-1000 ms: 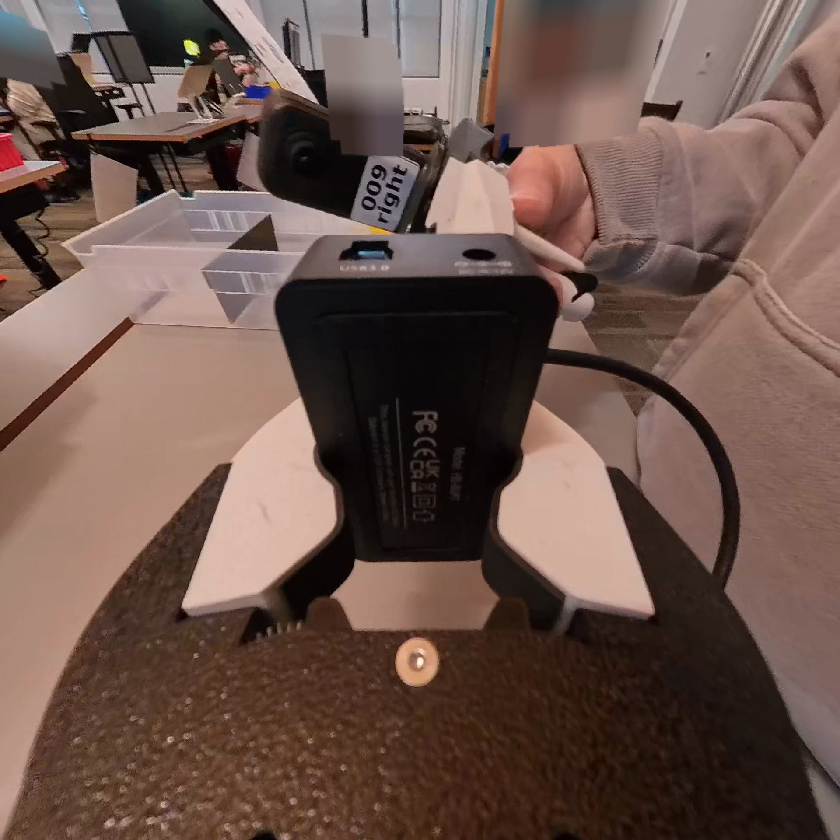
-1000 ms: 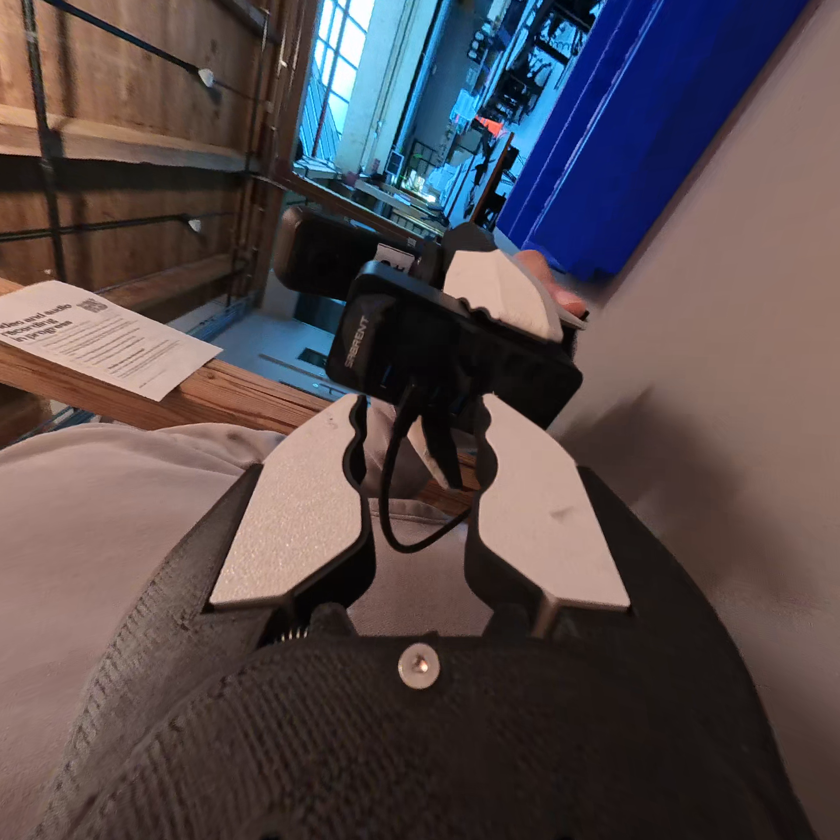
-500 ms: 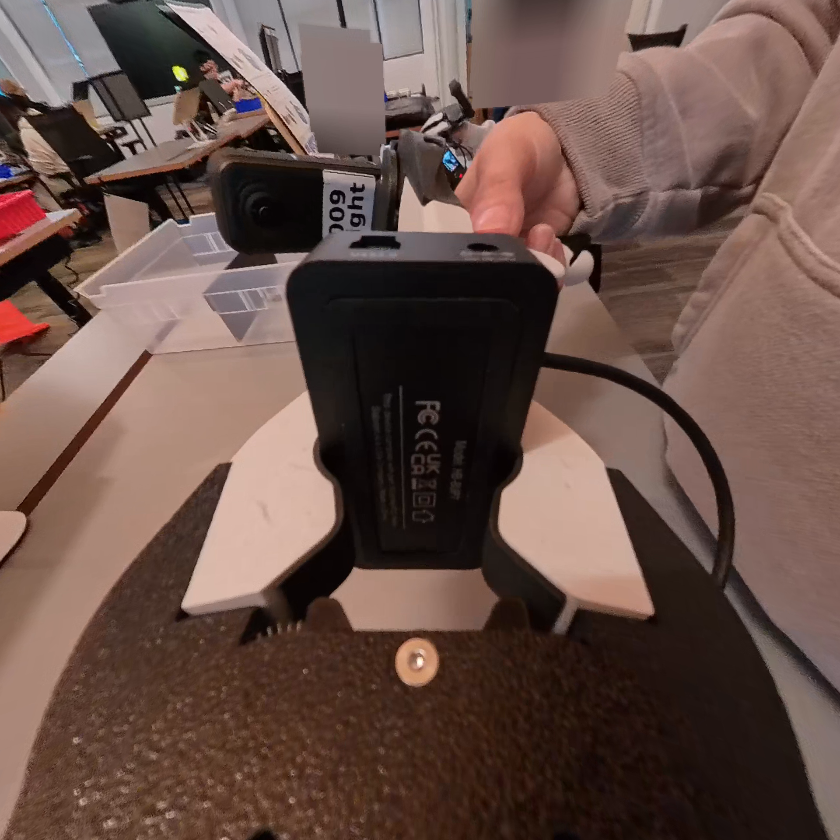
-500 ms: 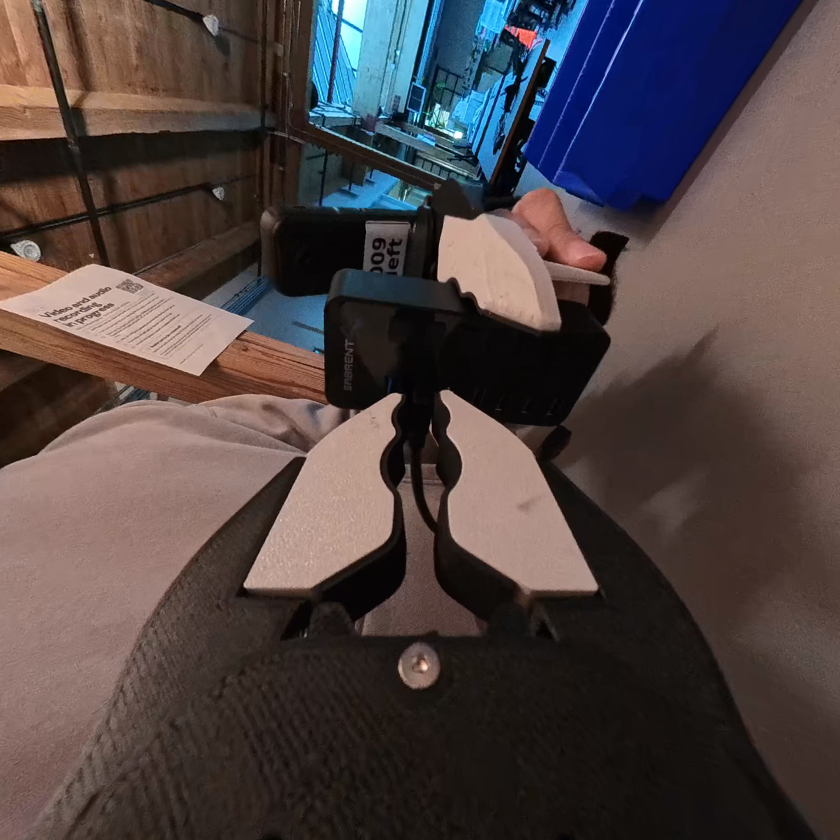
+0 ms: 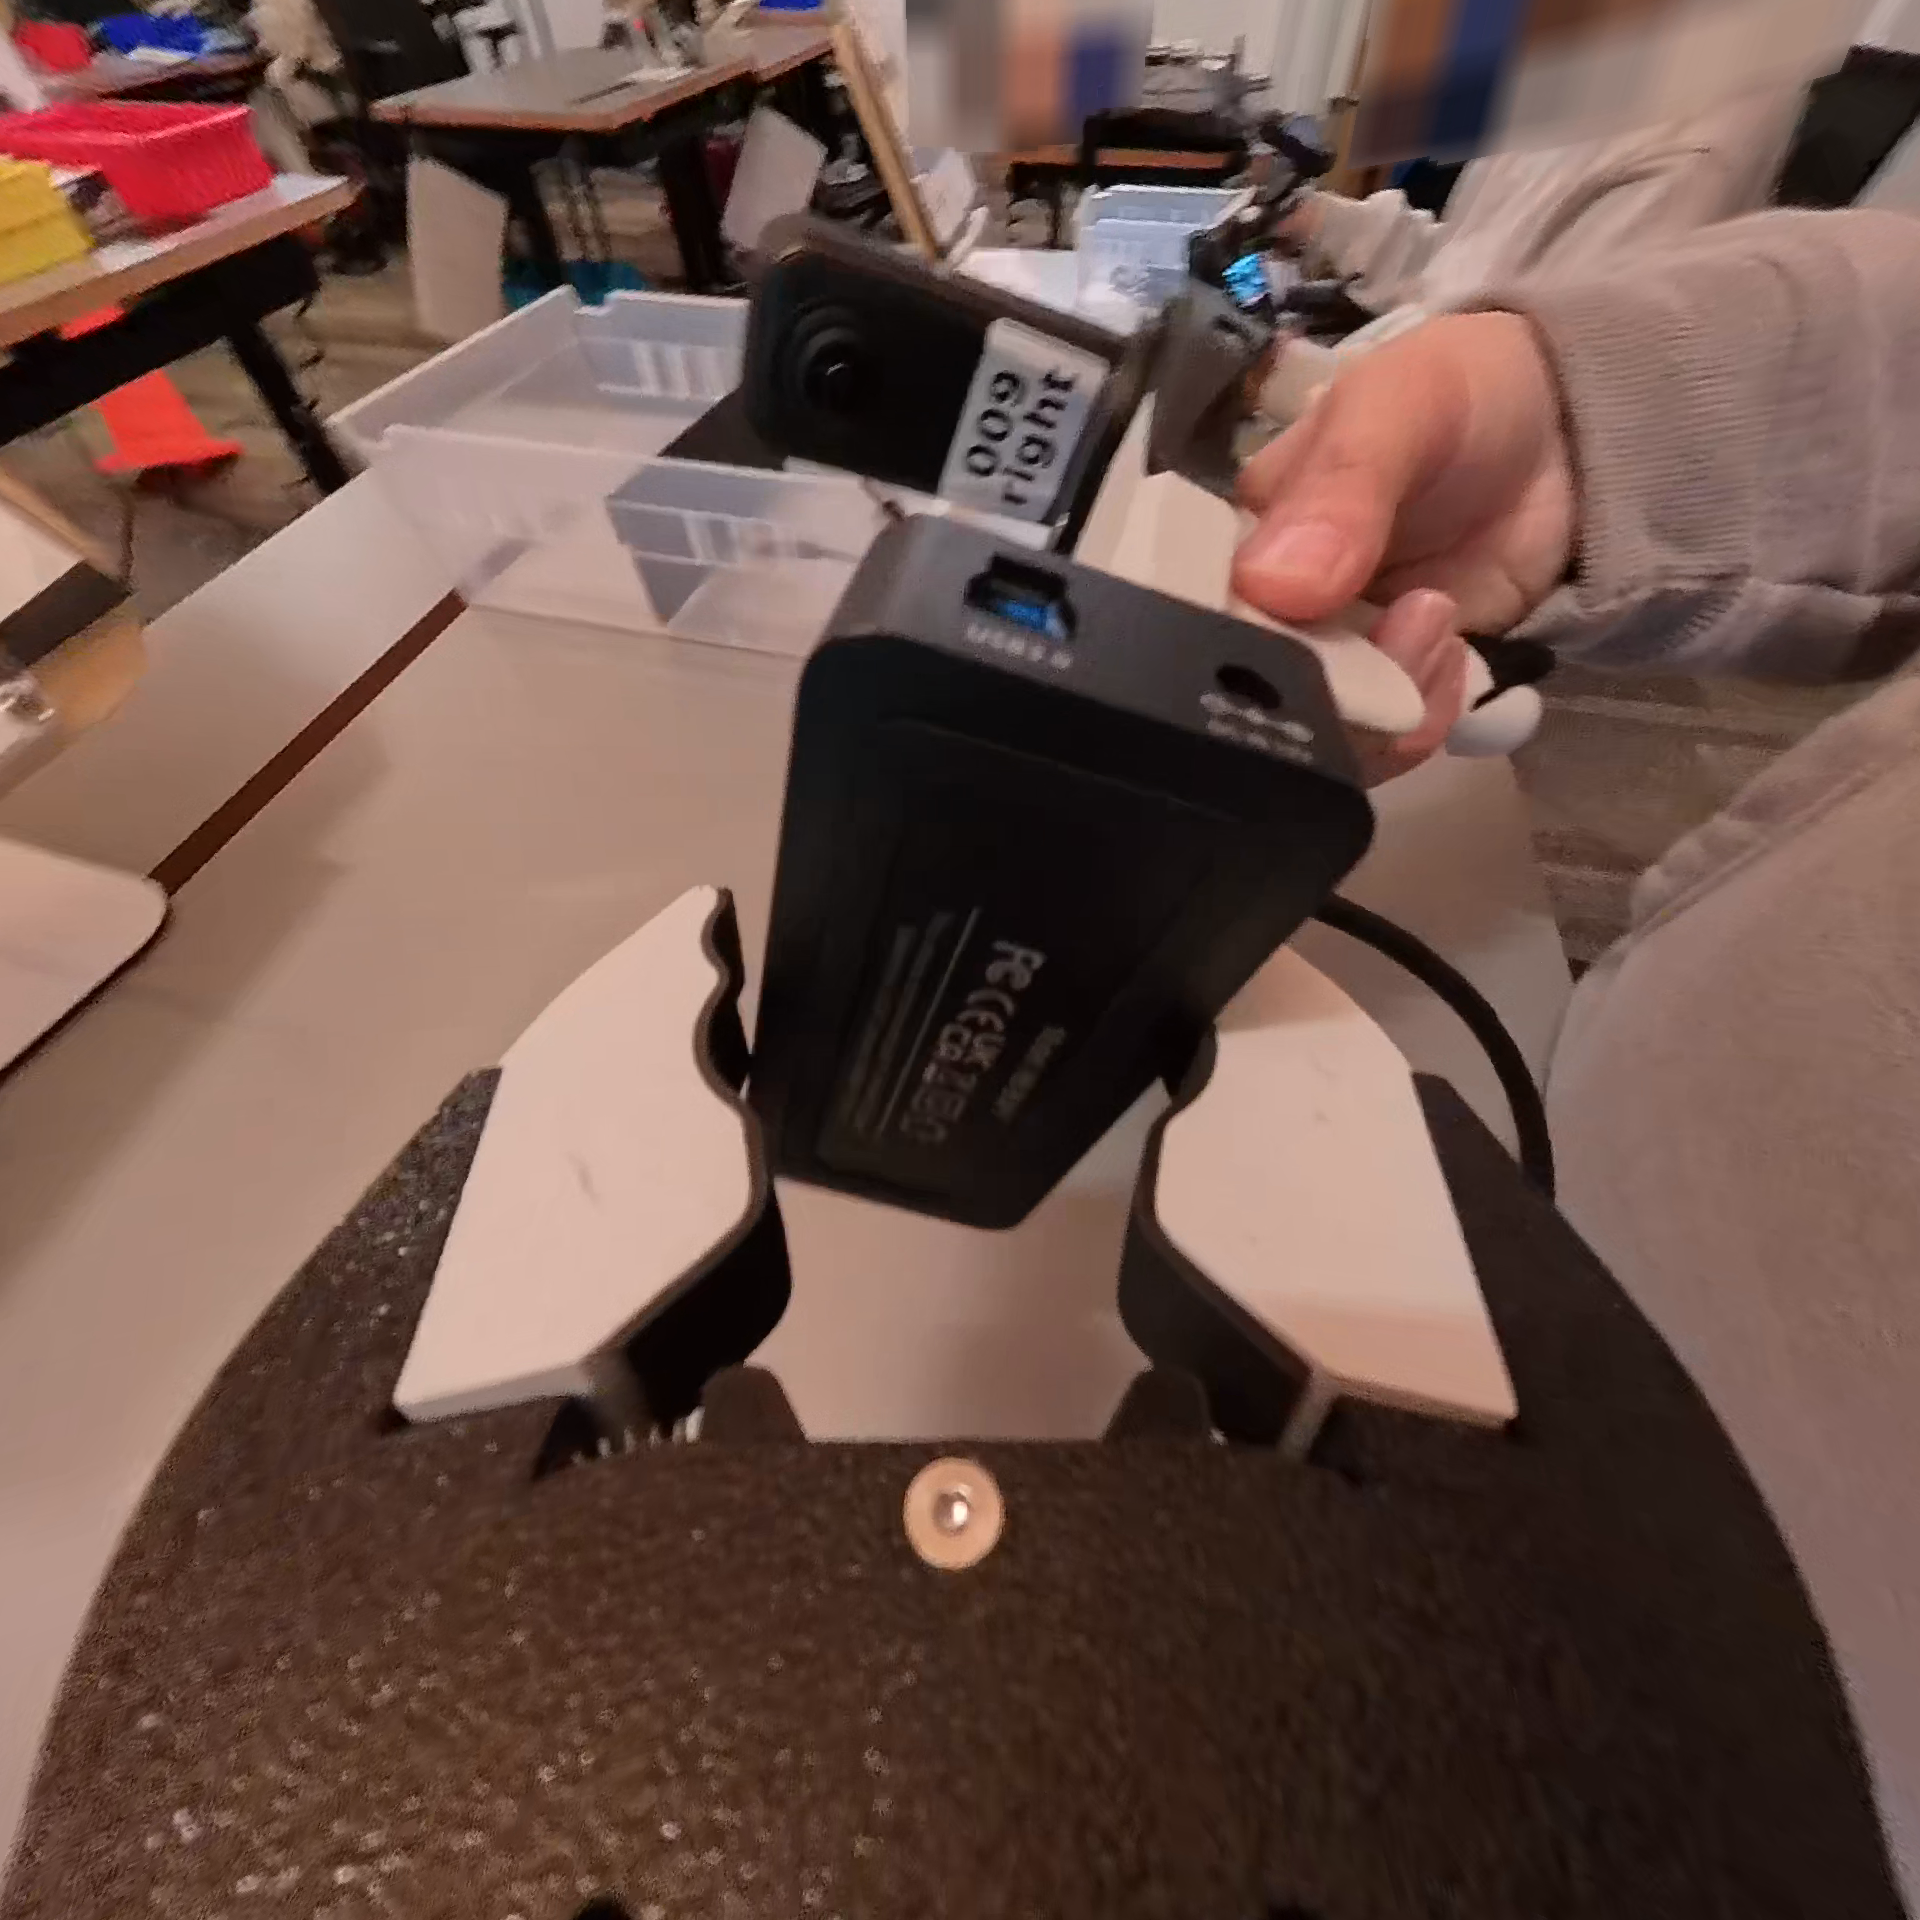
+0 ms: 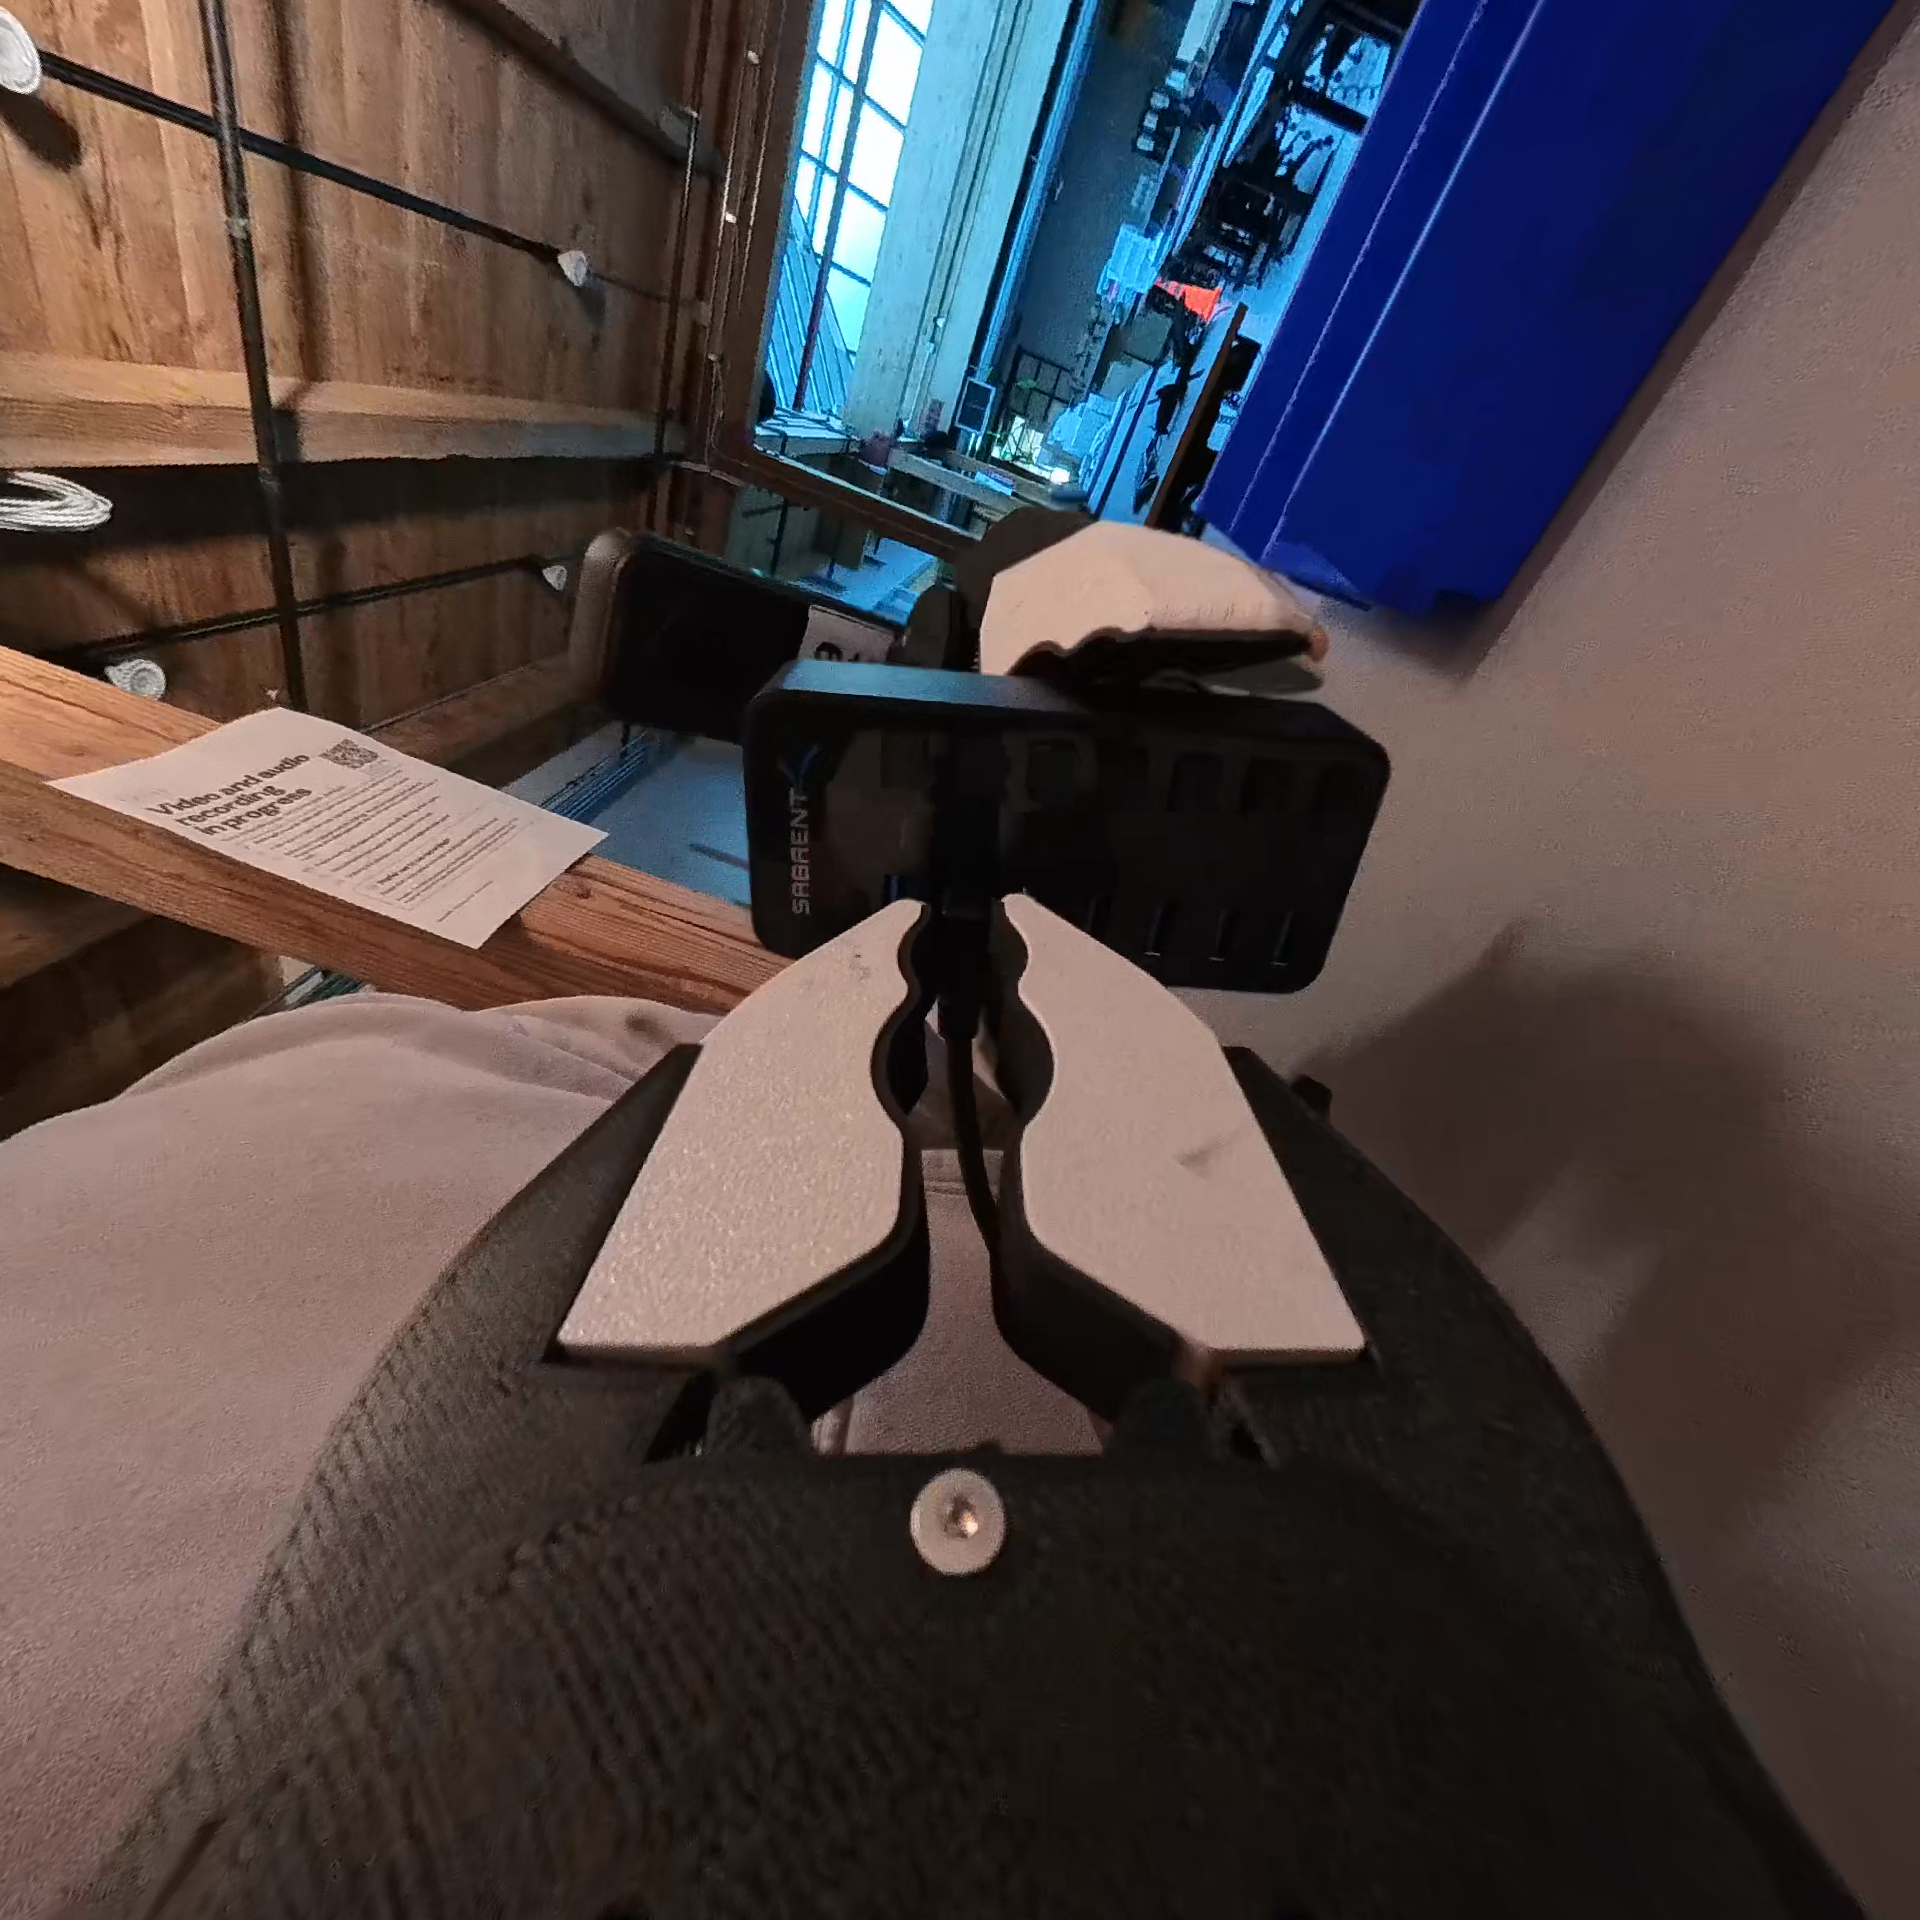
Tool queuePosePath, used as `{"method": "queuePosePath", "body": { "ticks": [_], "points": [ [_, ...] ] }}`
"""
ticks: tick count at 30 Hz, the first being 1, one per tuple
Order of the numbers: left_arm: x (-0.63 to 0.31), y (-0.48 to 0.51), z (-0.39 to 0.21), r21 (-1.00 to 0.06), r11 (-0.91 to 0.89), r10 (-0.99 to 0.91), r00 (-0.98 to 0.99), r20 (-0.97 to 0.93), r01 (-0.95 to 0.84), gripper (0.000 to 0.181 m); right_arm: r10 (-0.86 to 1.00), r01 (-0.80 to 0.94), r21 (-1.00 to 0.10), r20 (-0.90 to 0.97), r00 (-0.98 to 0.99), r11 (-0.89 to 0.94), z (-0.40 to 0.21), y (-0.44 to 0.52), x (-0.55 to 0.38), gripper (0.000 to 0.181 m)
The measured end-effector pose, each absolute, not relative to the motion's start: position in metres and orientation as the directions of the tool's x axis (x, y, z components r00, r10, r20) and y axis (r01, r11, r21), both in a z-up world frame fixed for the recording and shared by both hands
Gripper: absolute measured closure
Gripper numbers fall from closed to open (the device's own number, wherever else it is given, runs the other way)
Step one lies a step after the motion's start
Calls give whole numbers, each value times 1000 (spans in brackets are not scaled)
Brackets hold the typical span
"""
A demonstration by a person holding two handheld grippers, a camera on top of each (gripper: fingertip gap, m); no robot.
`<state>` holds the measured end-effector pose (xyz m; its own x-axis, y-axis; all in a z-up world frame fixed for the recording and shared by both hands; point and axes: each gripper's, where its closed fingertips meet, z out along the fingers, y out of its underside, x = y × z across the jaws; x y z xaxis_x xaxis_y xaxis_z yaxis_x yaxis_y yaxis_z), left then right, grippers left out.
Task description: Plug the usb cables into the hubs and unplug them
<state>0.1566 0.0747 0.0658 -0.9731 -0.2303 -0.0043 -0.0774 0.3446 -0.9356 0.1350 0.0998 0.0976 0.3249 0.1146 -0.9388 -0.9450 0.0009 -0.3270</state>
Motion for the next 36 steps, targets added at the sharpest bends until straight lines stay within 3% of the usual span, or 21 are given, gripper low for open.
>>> {"method": "queuePosePath", "body": {
  "ticks": [6, 9, 24, 28, 31, 33, 36],
  "points": [
    [158, 79, 63, -933, 360, -235, -968, -89, -1, 112, 85, -941, -337, -938, 337, 14, 96, 99, 136, 173],
    [158, 78, 65, -962, 271, -230, -972, -40, -24, 114, 98, -948, -318, -943, 318, 18, 95, 99, 136, 173],
    [146, 66, 61, -981, 195, -186, -982, -40, 3, 116, 63, -966, -251, -967, 247, -64, 88, 86, 125, 172],
    [147, 75, 59, -979, 201, -196, -980, -23, -17, 116, 56, -959, -272, -962, 269, -75, 89, 78, 121, 172],
    [169, 137, 66, -989, 70, -326, -940, 99, -128, 118, -22, -923, -308, -950, 312, 230, 102, 2, 175, 173],
    [172, 151, 85, -993, -4, -332, -936, 116, -121, 118, -58, -911, -365, -931, 361, 192, 105, -19, 174, 173],
    [171, 143, 96, -997, 52, -315, -948, 41, -60, 118, -89, -881, -431, -902, 422, 192, 122, -41, 179, 173]
  ]
}}
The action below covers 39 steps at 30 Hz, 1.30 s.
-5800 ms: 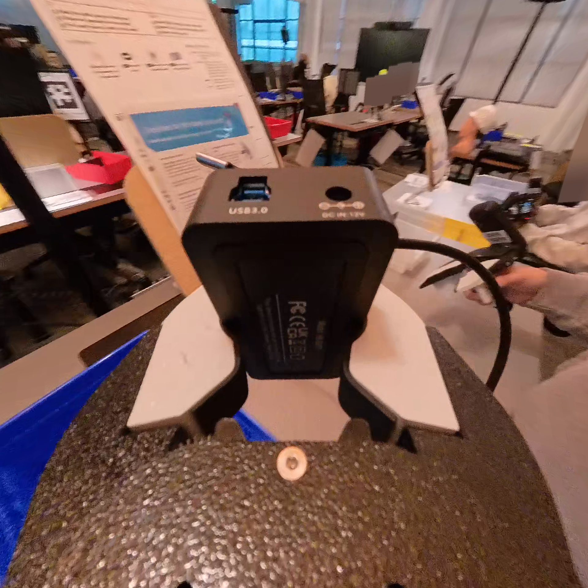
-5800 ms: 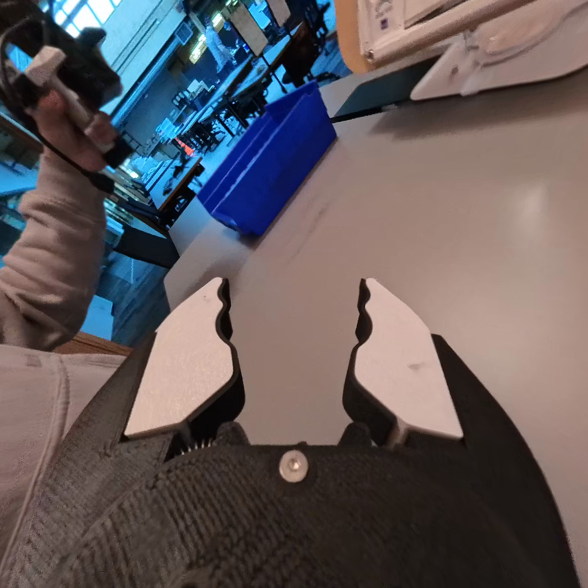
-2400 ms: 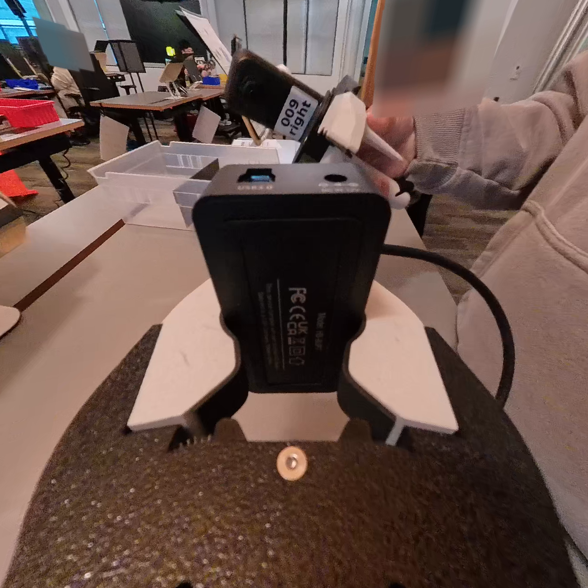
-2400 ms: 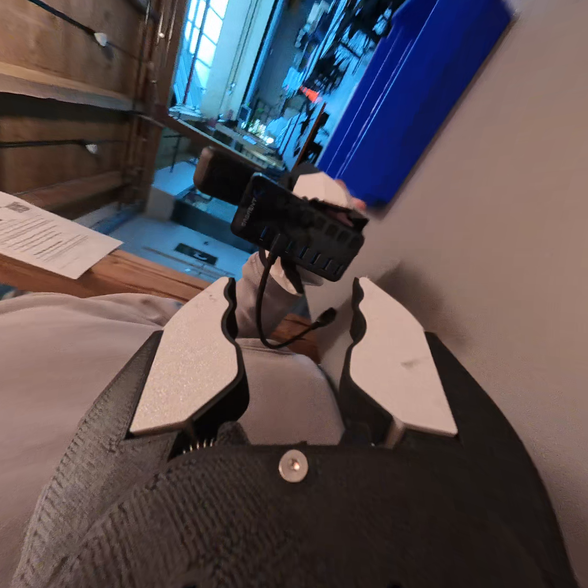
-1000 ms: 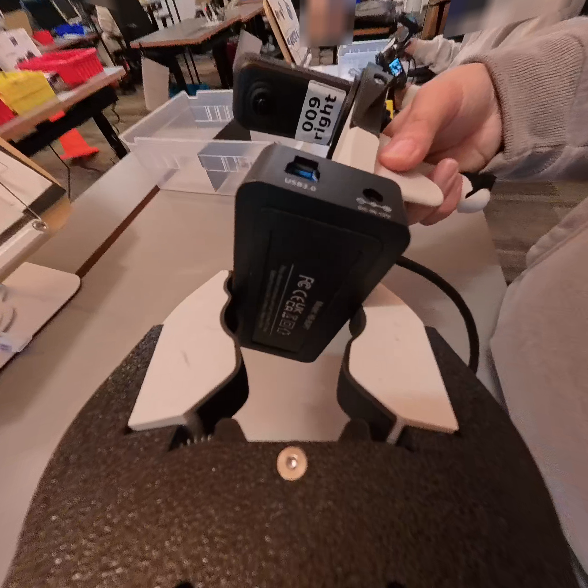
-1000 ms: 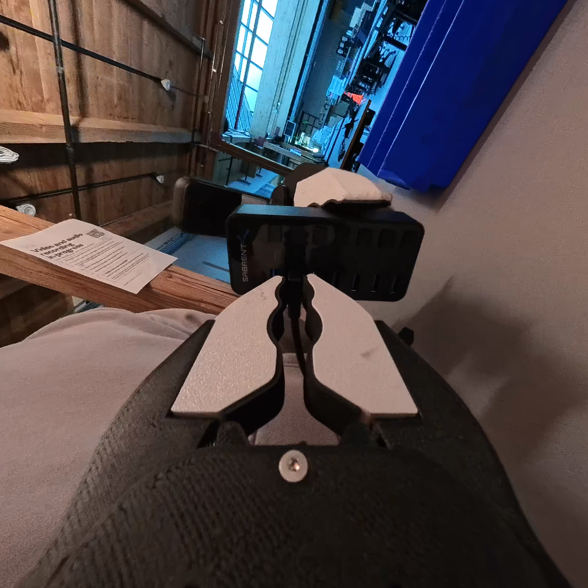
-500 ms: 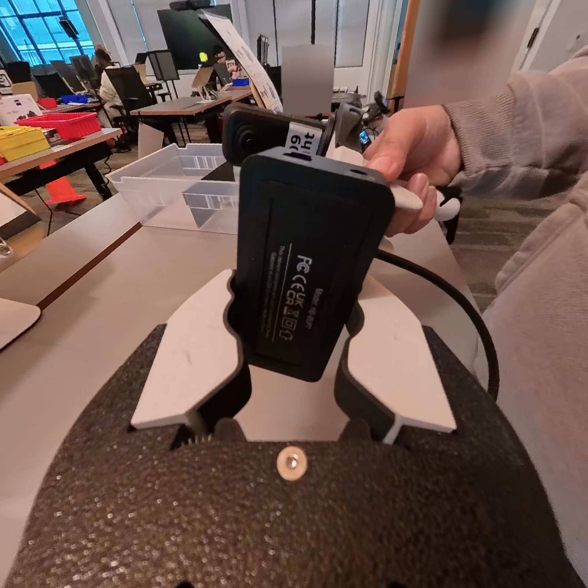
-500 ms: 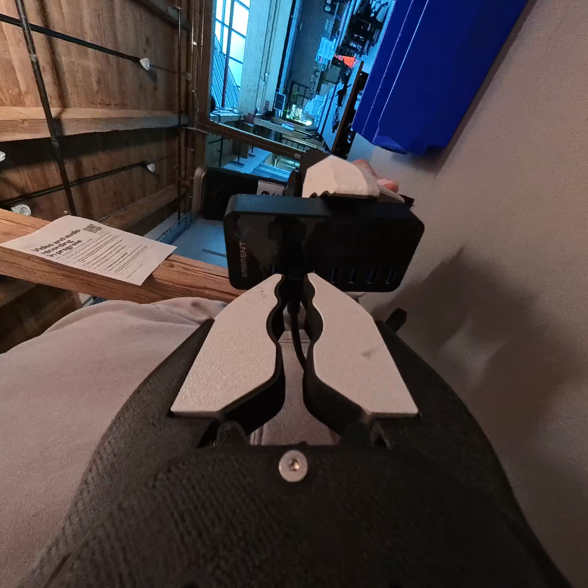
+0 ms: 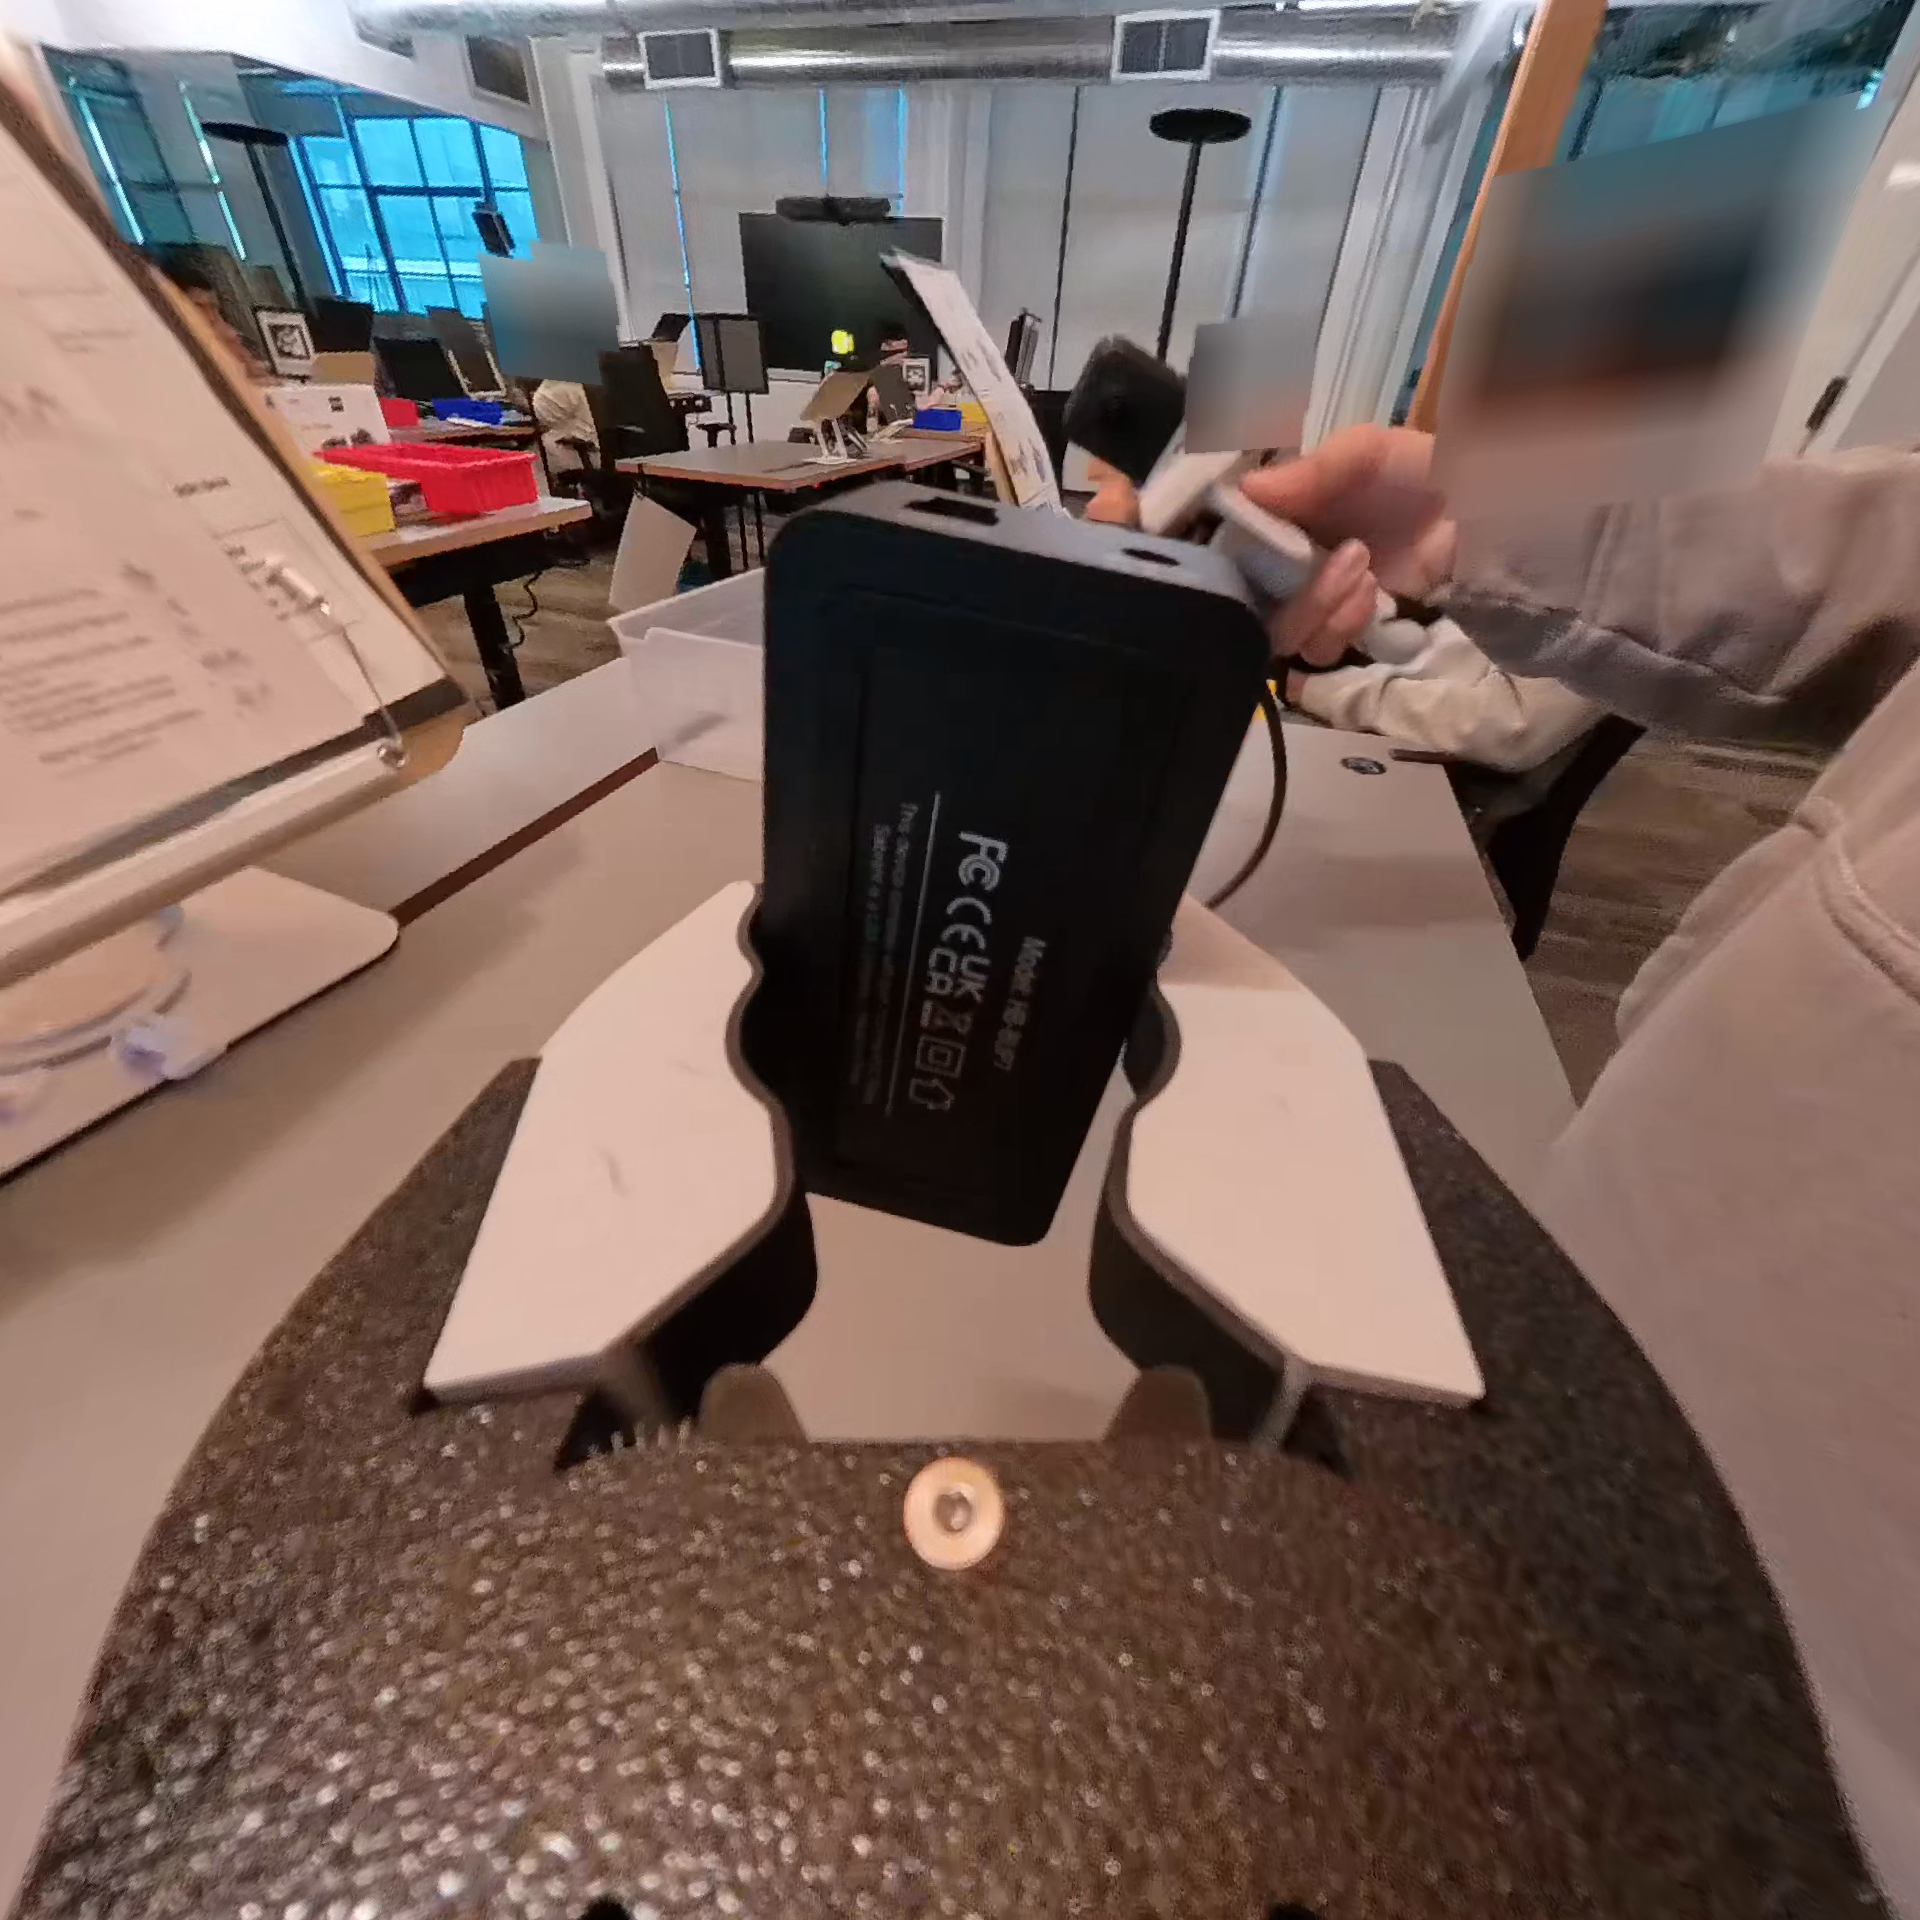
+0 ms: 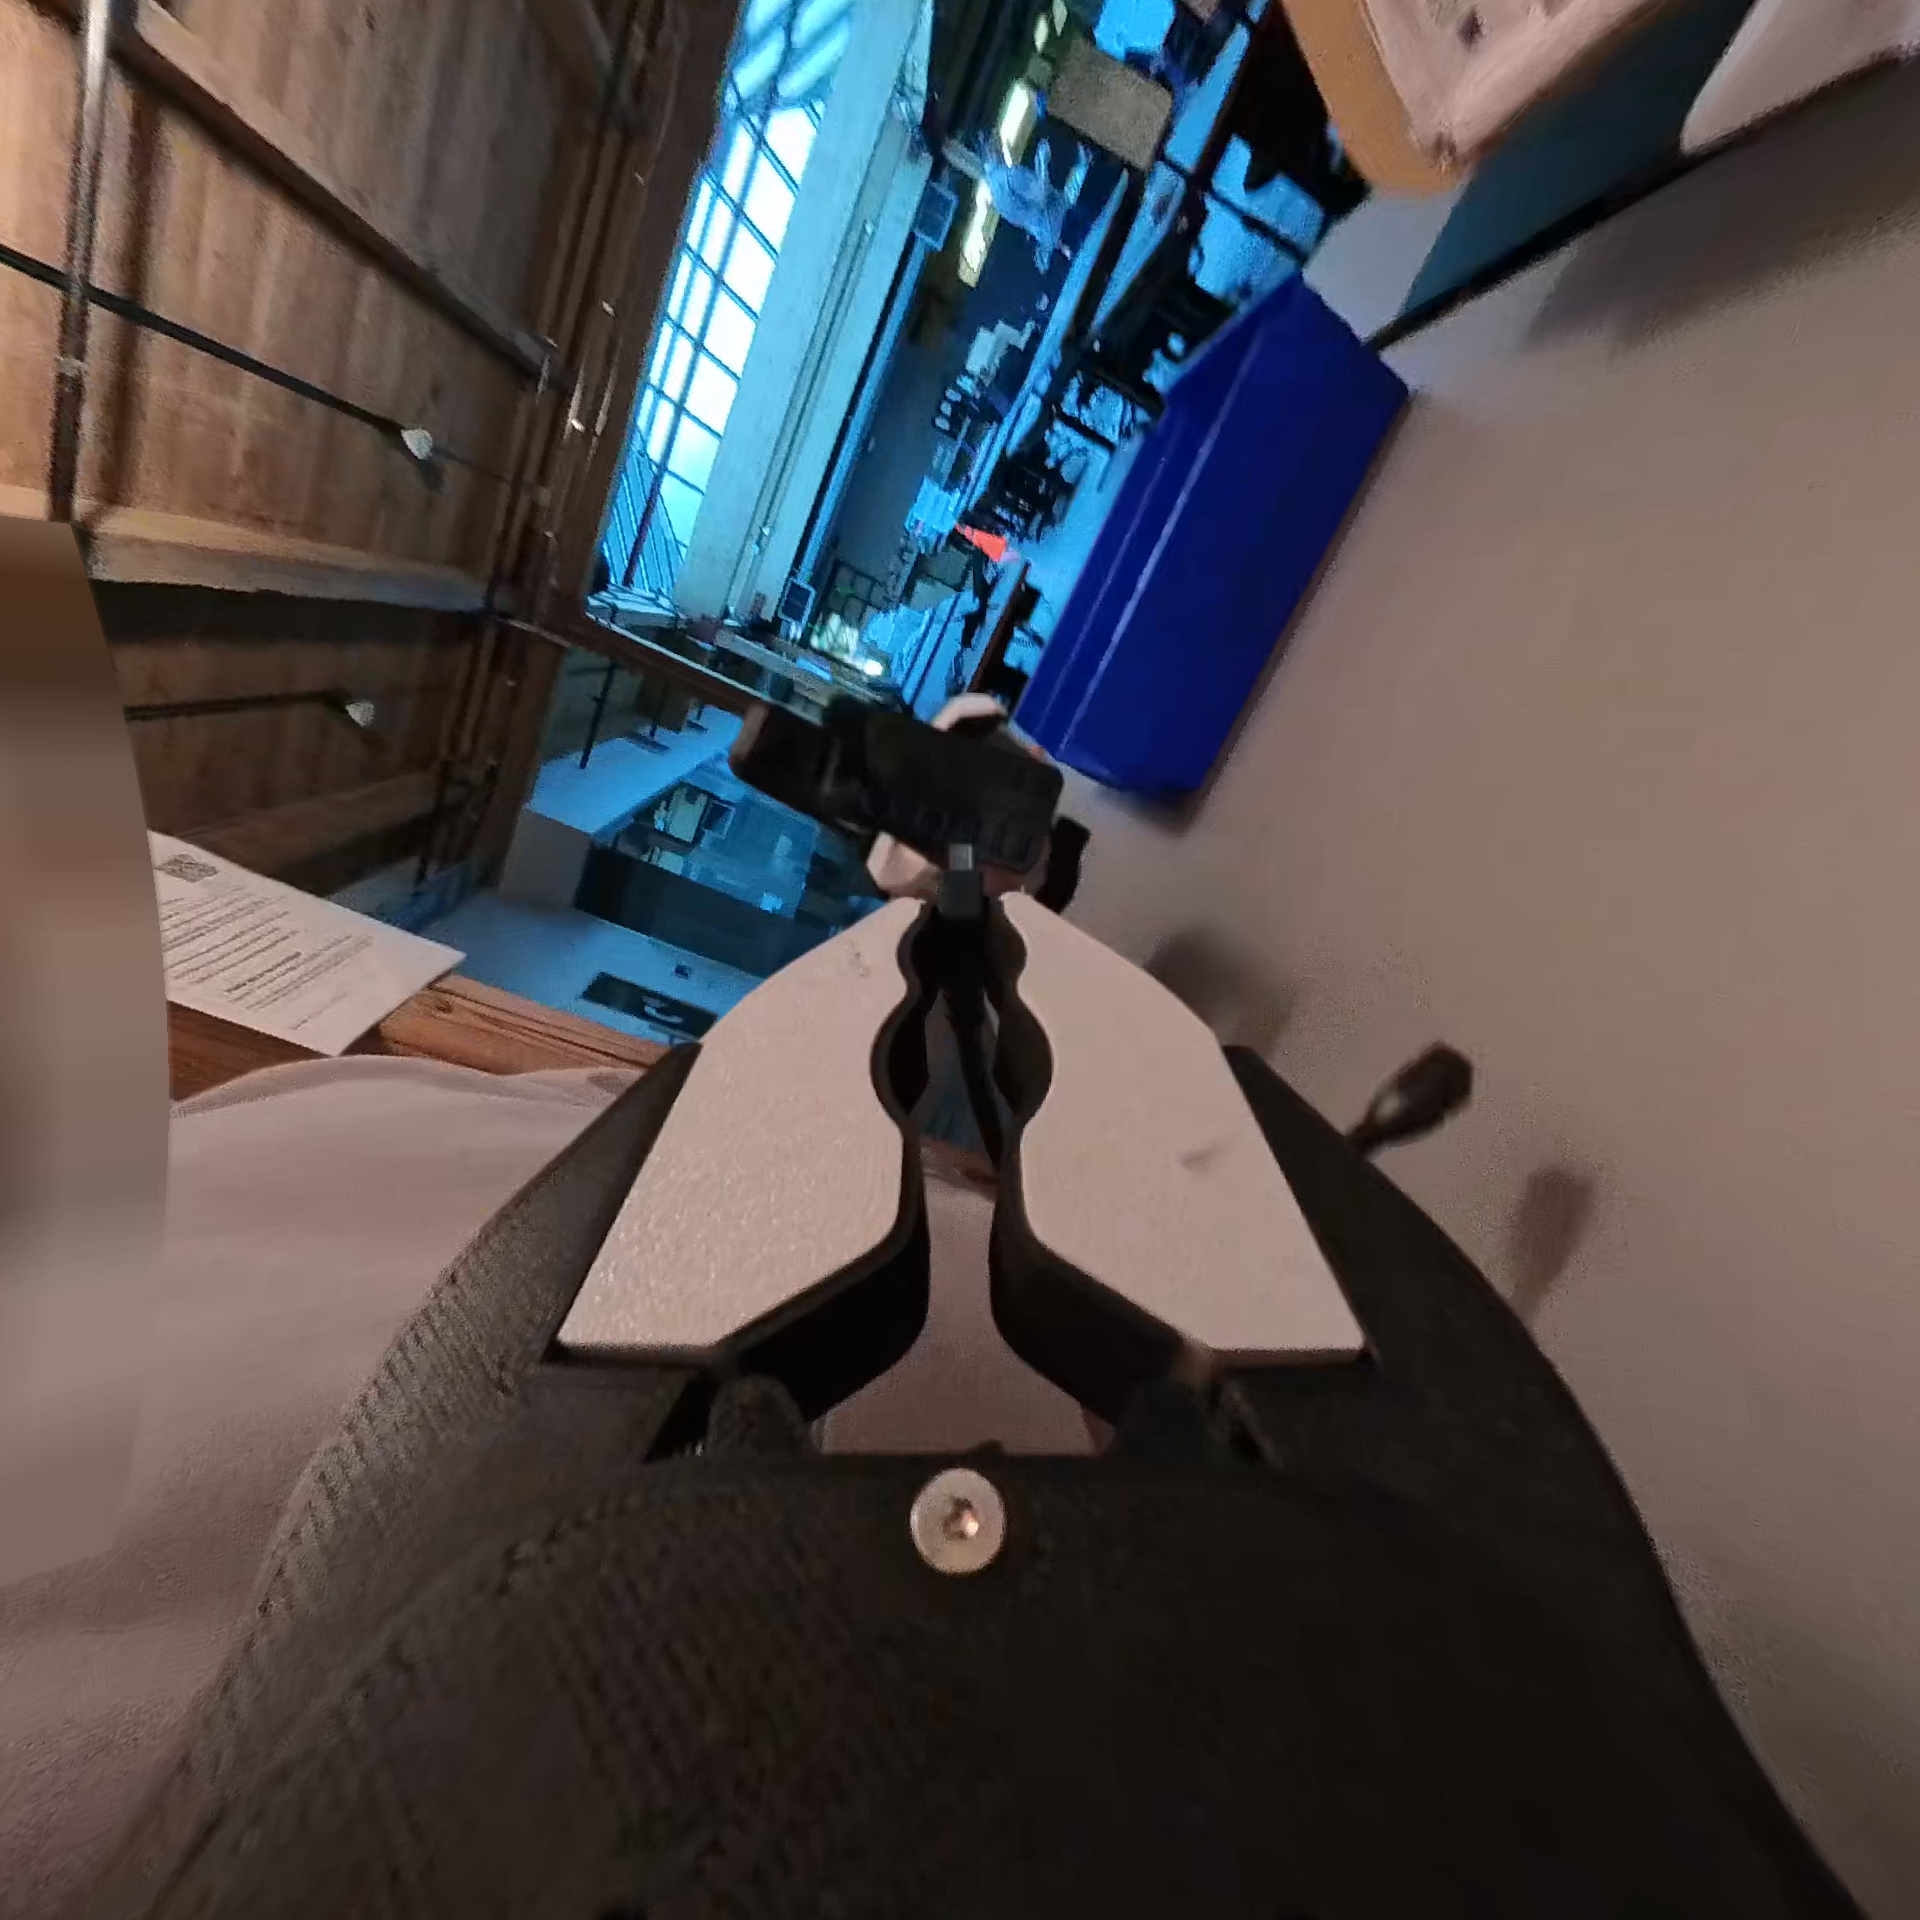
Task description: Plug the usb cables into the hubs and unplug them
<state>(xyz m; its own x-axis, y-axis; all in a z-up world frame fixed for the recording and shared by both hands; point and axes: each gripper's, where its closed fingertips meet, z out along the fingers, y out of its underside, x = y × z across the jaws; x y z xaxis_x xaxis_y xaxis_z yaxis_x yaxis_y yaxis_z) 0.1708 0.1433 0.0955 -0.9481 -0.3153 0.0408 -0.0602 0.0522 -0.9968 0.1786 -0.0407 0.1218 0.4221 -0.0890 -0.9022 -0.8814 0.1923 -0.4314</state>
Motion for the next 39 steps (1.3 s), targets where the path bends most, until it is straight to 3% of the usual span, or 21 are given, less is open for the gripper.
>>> {"method": "queuePosePath", "body": {
  "ticks": [2, 5, 10, 14, 19, 24, 28, 33, 36, 39],
  "points": [
    [164, 136, 97, -996, 72, -282, -959, 27, -50, 117, -73, -832, -506, -861, 504, 226, 156, -65, 183, 173],
    [155, 128, 87, -994, 86, -256, -966, 43, -67, 116, -210, -673, -664, -745, 634, 325, 205, -120, 202, 173],
    [145, 120, 72, -988, 90, -217, -971, 101, -123, 117, -410, -458, -771, -628, 661, 443, 249, -217, 235, 173],
    [144, 118, 71, -988, 71, -211, -970, 119, -137, 116, -448, -409, -736, -662, 601, 540, 227, -274, 266, 173],
    [143, 116, 72, -986, 62, -199, -970, 137, -152, 116, -385, -495, -618, -778, 497, 611, 156, -287, 297, 173],
    [139, 115, 72, -985, 63, -193, -970, 148, -163, 116, -527, -559, -635, -766, 368, 533, 89, -284, 316, 173],
    [139, 117, 70, -982, 85, -202, -968, 149, -169, 116, -828, -630, -717, -522, 205, 297, 35, -308, 326, 170],
    [142, 117, 72, -983, 56, -207, -965, 162, -177, 116, -983, -713, -690, -13, 181, -122, 6, -341, 321, 132],
    [144, 114, 72, -983, 50, -212, -963, 164, -178, 116, -969, -694, -681, 94, 230, -231, 13, -339, 318, 114],
    [145, 112, 71, -983, 51, -211, -964, 163, -178, 116, -959, -666, -699, 107, 262, -260, 24, -333, 311, 113]
  ]
}}
